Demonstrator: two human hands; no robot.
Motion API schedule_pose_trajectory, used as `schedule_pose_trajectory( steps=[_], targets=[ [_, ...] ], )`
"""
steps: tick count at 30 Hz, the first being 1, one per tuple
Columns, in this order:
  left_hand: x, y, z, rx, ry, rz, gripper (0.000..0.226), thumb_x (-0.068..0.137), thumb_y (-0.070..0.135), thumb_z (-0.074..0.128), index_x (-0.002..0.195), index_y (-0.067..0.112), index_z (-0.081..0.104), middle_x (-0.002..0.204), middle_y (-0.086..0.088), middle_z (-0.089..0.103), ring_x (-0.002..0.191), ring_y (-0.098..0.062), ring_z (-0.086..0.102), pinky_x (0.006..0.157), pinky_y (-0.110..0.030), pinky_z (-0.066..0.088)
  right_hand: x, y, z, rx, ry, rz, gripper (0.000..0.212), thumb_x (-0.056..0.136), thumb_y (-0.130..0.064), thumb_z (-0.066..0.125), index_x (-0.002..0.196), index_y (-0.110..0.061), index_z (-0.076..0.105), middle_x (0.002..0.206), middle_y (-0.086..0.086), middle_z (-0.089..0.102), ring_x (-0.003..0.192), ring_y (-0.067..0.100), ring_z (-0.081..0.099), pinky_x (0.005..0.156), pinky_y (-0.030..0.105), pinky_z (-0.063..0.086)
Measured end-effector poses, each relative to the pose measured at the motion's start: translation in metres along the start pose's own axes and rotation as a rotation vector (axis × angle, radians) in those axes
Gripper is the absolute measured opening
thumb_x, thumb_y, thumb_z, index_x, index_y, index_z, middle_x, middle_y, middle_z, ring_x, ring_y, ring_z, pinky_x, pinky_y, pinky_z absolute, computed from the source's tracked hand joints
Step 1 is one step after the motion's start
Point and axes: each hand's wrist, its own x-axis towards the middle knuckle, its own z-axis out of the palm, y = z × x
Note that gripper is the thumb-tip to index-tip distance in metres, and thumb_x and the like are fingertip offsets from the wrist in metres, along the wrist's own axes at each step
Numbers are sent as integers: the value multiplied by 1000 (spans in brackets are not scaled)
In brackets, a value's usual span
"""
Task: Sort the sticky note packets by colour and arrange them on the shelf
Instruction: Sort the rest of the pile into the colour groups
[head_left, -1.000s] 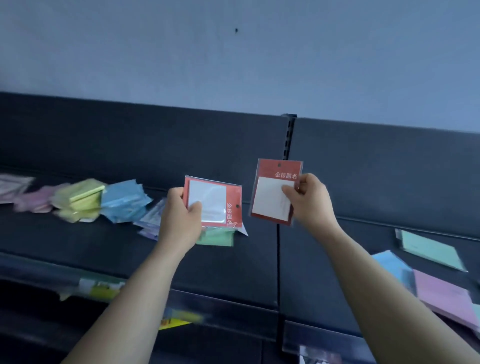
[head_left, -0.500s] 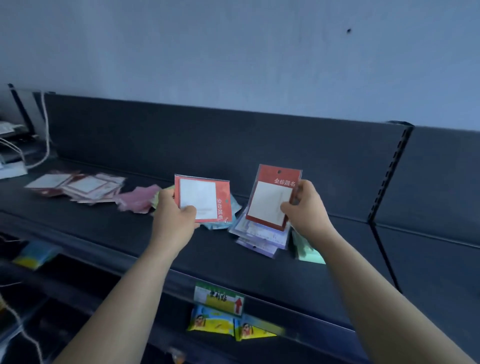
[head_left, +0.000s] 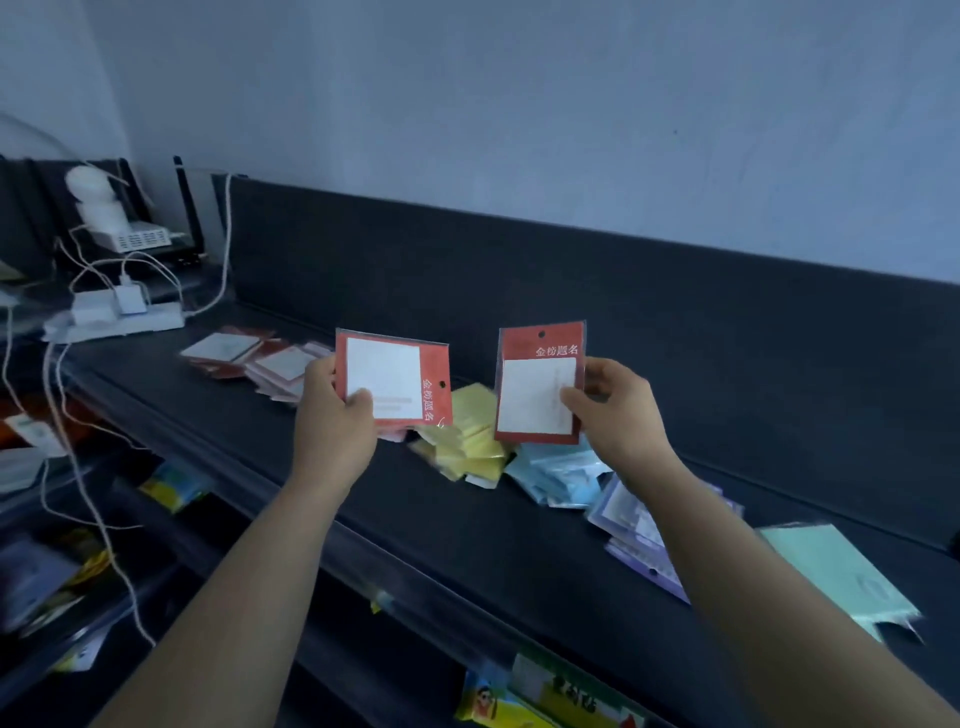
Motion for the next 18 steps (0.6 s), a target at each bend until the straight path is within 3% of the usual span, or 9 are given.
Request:
schedule_pose_trajectory(
  steps=[2,7,11,14,18],
  targets=[
    [22,-9,-10,-8,20,-23,38,96,4,40,131,17,39,115,4,51,98,-16,51,60,-19,38,10,-8,19,-2,-5,-7,17,92,-12,58,106,-20,62,95,-11,67,85,4,64,59,12,50],
    [94,-34,-38,-19,32,-21,38,93,0,39,129,11,42,116,0,54,100,-18,51,69,-22,40,37,-22,78,13,31,11,16,92,-12,59,106,-19,64,98,-6,69,91,12,66,81,33,57],
    [155,-51,-62,-9,46,-21,34,95,2,39,128,9,44,119,-5,56,102,-21,54,69,-25,42,57,-36,126,-4,92,25,16,93,-12,58,106,-17,64,97,-6,68,91,14,66,79,34,57],
    [190,-61,-80,19,79,-17,33,96,2,38,128,6,44,118,-6,55,100,-19,53,64,-18,40,69,-43,159,-3,129,49,13,93,-12,58,99,-23,62,95,-6,68,88,14,67,80,39,58],
    [229,-78,-95,56,58,-23,34,95,1,39,128,5,44,126,-12,57,109,-24,55,78,-29,42,77,-49,196,-20,170,80,13,93,-13,57,99,-24,60,95,-7,68,89,14,66,79,40,58]
  ],
)
